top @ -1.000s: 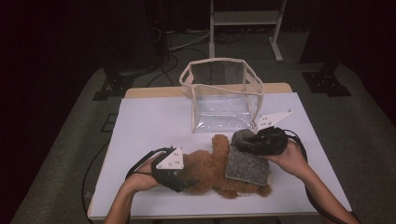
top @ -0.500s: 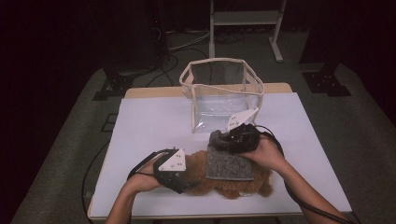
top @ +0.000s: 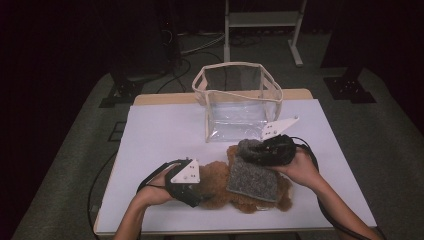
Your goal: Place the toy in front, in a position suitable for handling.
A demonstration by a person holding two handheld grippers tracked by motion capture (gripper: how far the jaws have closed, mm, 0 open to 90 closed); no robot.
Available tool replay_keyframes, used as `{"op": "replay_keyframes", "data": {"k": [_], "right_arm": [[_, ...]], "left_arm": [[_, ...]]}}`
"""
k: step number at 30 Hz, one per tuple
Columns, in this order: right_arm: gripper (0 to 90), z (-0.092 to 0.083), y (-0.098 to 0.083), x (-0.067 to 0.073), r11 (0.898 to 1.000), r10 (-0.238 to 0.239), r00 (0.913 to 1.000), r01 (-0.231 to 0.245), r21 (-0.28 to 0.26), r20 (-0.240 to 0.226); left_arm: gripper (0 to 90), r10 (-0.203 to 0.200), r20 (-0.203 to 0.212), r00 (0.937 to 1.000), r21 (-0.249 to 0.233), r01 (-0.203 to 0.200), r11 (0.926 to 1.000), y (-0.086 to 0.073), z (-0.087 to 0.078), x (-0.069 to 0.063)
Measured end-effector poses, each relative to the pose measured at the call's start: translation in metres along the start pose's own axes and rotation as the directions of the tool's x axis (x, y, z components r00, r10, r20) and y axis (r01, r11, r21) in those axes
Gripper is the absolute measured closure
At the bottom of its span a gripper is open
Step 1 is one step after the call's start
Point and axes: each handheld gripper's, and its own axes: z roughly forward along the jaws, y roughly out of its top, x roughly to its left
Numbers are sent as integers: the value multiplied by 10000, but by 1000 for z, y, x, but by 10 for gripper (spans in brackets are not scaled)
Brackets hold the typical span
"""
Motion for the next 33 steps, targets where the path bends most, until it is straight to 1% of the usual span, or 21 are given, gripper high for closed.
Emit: {"op": "replay_keyframes", "data": {"k": [2, 5, 7, 8, 11, 13, 15, 18, 19, 22, 23, 27, 30, 33], "right_arm": [[743, 3, 8, 8, 9997, -245, 9996, 244, -83, -136], [743, 11, 19, 19, 9977, -667, 9971, 662, -148, -355], [743, 21, 23, 23, 9963, -864, 9951, 863, -49, -489], [743, 24, 24, 24, 9957, -921, 9947, 925, 57, -467], [742, 34, 21, 23, 9949, -938, 9940, 957, 322, -554], [739, 38, 17, 21, 9952, -805, 9948, 837, 505, -622], [740, 39, 12, 19, 9959, -676, 9958, 711, 564, -626], [740, 36, 5, 17, 9973, -481, 9973, 510, 523, -551], [740, 34, 3, 16, 9976, -490, 9974, 514, 461, -520], [741, 25, -5, 12, 9991, -295, 9983, 310, 303, -501], [741, 21, -9, 11, 9997, -132, 9987, 141, 194, -490], [741, 9, -18, 7, 9999, 84, 9991, -78, 138, -406], [742, 2, -18, 7, 9998, 46, 9995, -41, 176, -297], [743, -3, -11, 10, 9999, -117, 9998, 118, 60, -189]], "left_arm": [[264, 50, -21, 10000, 41, -50, 10000, 1, 0, 0], [264, 81, -77, 9999, 43, -80, 10000, 1, 1, -1], [263, 93, -75, 9999, 39, -93, 9999, 2, 1, -1], [264, 106, -78, 9999, 47, -106, 9999, 2, 1, -2], [263, 81, -63, 9999, 45, -80, 10000, 1, 1, -2], [262, 100, -45, 9999, 68, -100, 9999, 1, 1, -1], [261, 91, -45, 9999, 50, -90, 9999, 1, 2, -1], [260, 62, -50, 10000, 0, -62, 10000, 0, 1, -1], [259, 52, -51, 10000, -23, -52, 10000, 0, 1, -1], [259, -41, -38, 10000, -94, 41, 9999, -1, 1, -1], [259, -69, -39, 10000, -117, 68, 9999, -1, 1, -1], [259, -53, -31, 10000, -107, 53, 9999, -1, 1, 0], [259, -53, -53, 10000, -76, 53, 10000, 0, 1, 0], [259, -115, -57, 9999, -97, 114, 9999, 0, 2, 0]]}}
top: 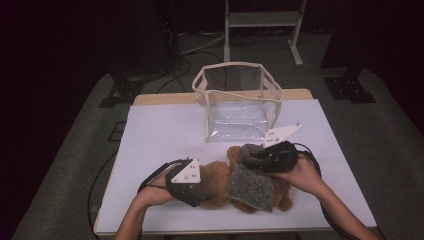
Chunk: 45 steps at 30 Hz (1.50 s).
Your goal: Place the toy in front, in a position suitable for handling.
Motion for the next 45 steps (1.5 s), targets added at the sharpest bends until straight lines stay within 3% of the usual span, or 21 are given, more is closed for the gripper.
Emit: {"op": "replay_keyframes", "data": {"k": [5, 10, 13, 17, 20, 22, 24, 28, 31, 36, 40, 45], "right_arm": [[742, 3, 24, 7, 9982, -501, 9987, 498, -345, -94], [742, 30, 43, 10, 9973, -710, 9957, 696, -255, -598], [742, 47, 45, 14, 9952, -977, 9893, 976, -60, -1082], [744, 55, 39, 17, 9932, -1058, 9865, 1110, 359, -1249], [748, 51, 32, 13, 9903, -1045, 9890, 1132, 801, -1050], [748, 49, 26, 10, 9863, -1106, 9902, 1198, 1133, -849], [747, 45, 23, 8, 9875, -1039, 9915, 1122, 1108, -779], [747, 42, 30, 12, 9897, -1121, 9918, 1171, 829, -618], [746, 45, 31, 13, 9845, -1399, 9884, 1451, 980, -586], [747, 26, 16, 2, 9934, -810, 9959, 840, 787, -415], [747, -3, -8, -12, 9971, -205, 9996, 191, 739, 190], [746, -36, -37, -29, 9953, 583, 9937, -653, 712, 954]], "left_arm": [[259, 132, -35, 9999, 93, -132, 9999, 2, 0, 0], [260, 275, -100, 9996, 161, -273, 9995, 4, 1, -2], [260, 318, -72, 9995, 180, -317, 9993, 4, 1, -2], [255, 242, -50, 9997, 163, -241, 9996, 2, 1, -2], [221, 52, -106, 9999, 248, -49, 9997, 1, -2, 1], [201, -298, -73, 9995, 172, 299, 9994, -2, -5, 5], [203, -513, -69, 9987, 87, 514, 9986, -5, -7, 8], [231, -360, -34, 9993, 58, 360, 9993, -3, -1, 5], [231, -375, -36, 9993, -3, 375, 9993, -4, -2, 5], [230, -456, -55, 9989, -62, 455, 9989, -6, -3, 6], [227, -429, -42, 9991, -43, 428, 9991, -6, -3, 5], [226, -427, -26, 9991, -44, 427, 9991, -5, -2, 6]]}}
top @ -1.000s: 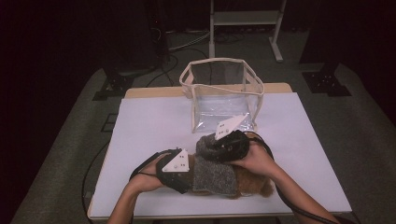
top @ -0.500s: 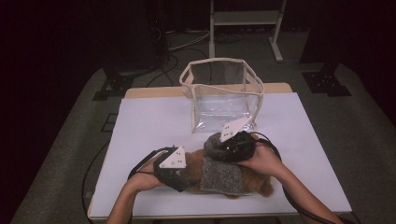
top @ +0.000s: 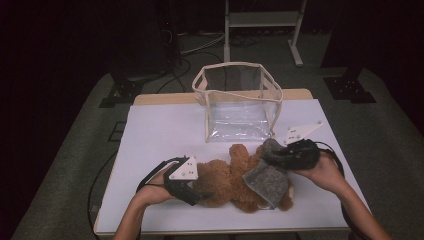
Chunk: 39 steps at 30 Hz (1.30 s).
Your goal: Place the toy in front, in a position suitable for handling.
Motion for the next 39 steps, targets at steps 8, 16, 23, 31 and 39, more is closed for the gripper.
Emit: {"op": "replay_keyframes", "data": {"k": [8, 16, 23, 31, 39], "right_arm": [[744, -7, -6, 2, 10000, 89, 9999, -89, 17, 122], [744, 35, 59, 40, 9873, -1575, 9833, 1547, -370, -913], [744, 77, 87, 56, 9727, -2263, 9662, 2307, 233, -1233], [756, 74, 56, 35, 9855, -1448, 9795, 1554, 683, -1399], [763, 72, 40, 26, 9934, -1111, 9840, 1140, 135, -1392]], "left_arm": [[227, 282, -64, 9996, 171, -281, 9995, 5, 3, -3], [231, 402, -112, 9991, 150, -401, 9991, 6, 5, -2], [231, 686, -294, 9972, 256, -678, 9974, 10, 9, -6], [196, 261, -333, 9991, -127, -265, 9996, 6, 8, -2], [151, -428, -538, 9976, -745, 388, 9965, -16, -7, 7]]}}
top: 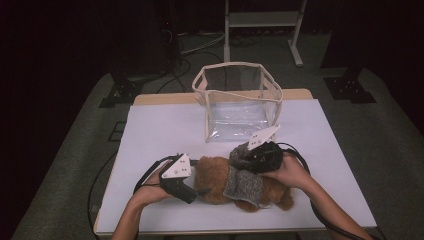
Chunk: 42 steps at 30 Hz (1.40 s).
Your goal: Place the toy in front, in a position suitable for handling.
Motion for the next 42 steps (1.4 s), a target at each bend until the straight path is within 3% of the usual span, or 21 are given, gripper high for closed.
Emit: {"op": "replay_keyframes", "data": {"k": [2, 4, 9, 13, 16, 18, 21, 24, 27, 31, 33, 37, 40, 42], "right_arm": [[765, -1, -4, -3, 9999, 136, 9999, -136, -101, -38], [769, -2, -8, -4, 9990, 385, 9992, -387, -215, -88], [773, -4, -13, -4, 9979, 525, 9985, -530, -366, -129], [776, -6, -15, -2, 9982, 516, 9986, -519, -311, -104], [778, -7, -17, -2, 9976, 596, 9981, -601, -331, -159], [777, -8, -18, -1, 9969, 698, 9974, -705, -347, -200], [777, -10, -18, 1, 9948, 796, 9963, -815, -608, -325], [778, -11, -14, 4, 9936, 701, 9974, -711, -873, -148], [779, -18, -3, 7, 9904, 606, 9982, -604, -1246, -24], [779, -32, 9, 5, 9759, 720, 9974, -685, -2074, 96], [780, -39, 15, 4, 9575, 849, 9963, -792, -2775, 88], [782, -46, 26, 5, 9263, 1021, 9948, -974, -3639, -64], [782, -51, 35, 4, 9097, 1046, 9944, -1030, -4023, -180], [781, -53, 36, 4, 9012, 1012, 9945, -1038, -4209, -287]], "left_arm": [[133, -397, 228, 9990, -145, 400, 9991, -9, 1, 3], [132, -552, 373, 9978, -48, 554, 9985, -16, 4, 4], [106, -1125, 896, 9896, -297, 1156, 9929, -28, 14, 5], [80, -1134, 1129, 9871, 302, 1107, 9934, -33, 27, 3], [89, -1286, 1115, 9854, 85, 1284, 9917, -31, 34, 4], [156, -1335, 1039, 9856, -144, 1357, 9906, -30, 33, 5], [247, -1025, 784, 9916, -423, 1061, 9935, -21, 27, 5], [311, -845, 571, 9948, -551, 876, 9946, -12, 21, 5], [322, -480, 279, 9985, -845, 502, 9952, 11, 7, 10], [327, -76, -200, 9998, -1288, 50, 9917, 41, -20, 19], [332, 306, -494, 9983, -1190, -363, 9922, 57, -33, 23], [337, 921, -924, 9915, -1129, -1023, 9883, 88, -59, 31], [337, 1238, -1043, 9868, -1176, -1358, 9837, 107, -74, 35], [336, 1255, -980, 9872, -1287, -1376, 9821, 112, -77, 35]]}}
